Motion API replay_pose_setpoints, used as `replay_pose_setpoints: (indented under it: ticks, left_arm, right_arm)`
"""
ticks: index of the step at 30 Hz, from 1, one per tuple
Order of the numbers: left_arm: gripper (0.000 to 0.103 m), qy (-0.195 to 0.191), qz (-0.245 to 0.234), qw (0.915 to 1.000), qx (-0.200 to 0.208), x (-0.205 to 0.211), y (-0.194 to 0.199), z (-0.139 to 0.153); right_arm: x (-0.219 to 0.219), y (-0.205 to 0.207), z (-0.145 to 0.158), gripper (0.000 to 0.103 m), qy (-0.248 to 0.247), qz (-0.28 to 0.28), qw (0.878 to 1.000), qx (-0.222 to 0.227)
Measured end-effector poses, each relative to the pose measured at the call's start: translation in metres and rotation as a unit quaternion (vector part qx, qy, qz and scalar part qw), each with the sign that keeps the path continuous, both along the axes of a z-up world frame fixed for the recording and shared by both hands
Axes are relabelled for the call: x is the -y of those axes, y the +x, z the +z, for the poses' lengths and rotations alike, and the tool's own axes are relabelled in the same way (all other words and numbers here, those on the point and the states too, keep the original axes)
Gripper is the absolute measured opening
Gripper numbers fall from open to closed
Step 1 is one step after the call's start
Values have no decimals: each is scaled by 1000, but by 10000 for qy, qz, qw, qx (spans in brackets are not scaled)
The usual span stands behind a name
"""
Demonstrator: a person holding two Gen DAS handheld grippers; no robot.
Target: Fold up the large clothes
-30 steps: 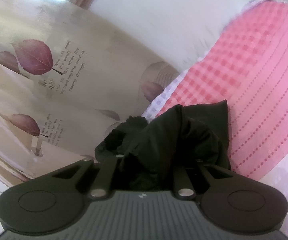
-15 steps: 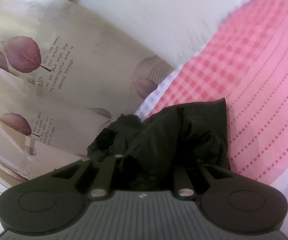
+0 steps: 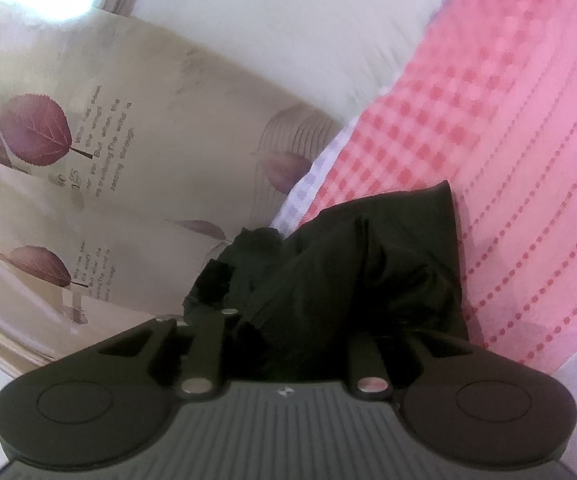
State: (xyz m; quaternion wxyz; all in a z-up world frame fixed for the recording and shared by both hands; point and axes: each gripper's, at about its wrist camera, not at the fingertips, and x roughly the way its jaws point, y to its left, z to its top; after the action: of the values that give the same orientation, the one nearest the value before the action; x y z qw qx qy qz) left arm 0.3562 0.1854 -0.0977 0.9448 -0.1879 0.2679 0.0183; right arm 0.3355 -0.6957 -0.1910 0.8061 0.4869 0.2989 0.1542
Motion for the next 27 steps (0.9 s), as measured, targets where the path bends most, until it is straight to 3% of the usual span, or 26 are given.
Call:
replay_pose_setpoints:
  ticks: [4, 7, 9, 10, 12, 15, 17, 18, 21, 23, 27]
  left_arm:
    - [53, -111, -33, 9999, 15, 1, 1, -2]
    - [77, -352, -51, 9993, 143, -2, -1, -1]
    - [103, -443, 73, 9987, 259, -3, -4, 3]
    - [103, -454, 190, 9981, 361, -4, -8, 6]
    - [103, -482, 317, 9972, 485, -8, -12, 12]
    - [102, -485, 392, 9964, 579, -13, -17, 22]
    - [97, -414, 466, 9943, 863, -14, -28, 30]
    - [89, -343, 417, 9934, 1009, -11, -33, 37]
    - [68, 17, -23, 9944, 1060, 14, -34, 54]
    - [67, 92, -381, 9938, 1040, 37, -27, 60]
    - [67, 118, -1046, 9886, 1078, 92, -6, 66]
  right_arm:
    - [4, -2, -4, 30, 263, 26, 9996, 90]
    - [10, -6, -6, 40, 627, -53, 9978, 210]
    - [14, -11, -5, 48, 763, -169, 9965, 288]
    - [16, -13, -3, 60, 801, -238, 9959, 345]
    - [21, -21, 2, 73, 820, -444, 9944, 499]
    - [30, -38, 16, 75, 597, -897, 9917, 697]
    - [30, -51, 32, 74, 283, -1169, 9878, 986]
    - [26, -55, 43, 73, 74, -1123, 9868, 1165]
    - [-9, -54, 75, 57, -749, -540, 9845, 1489]
    - [-49, -44, 94, 52, -1325, 84, 9769, 1675]
    - [-147, -12, 110, 36, -2218, 1283, 9485, 1862]
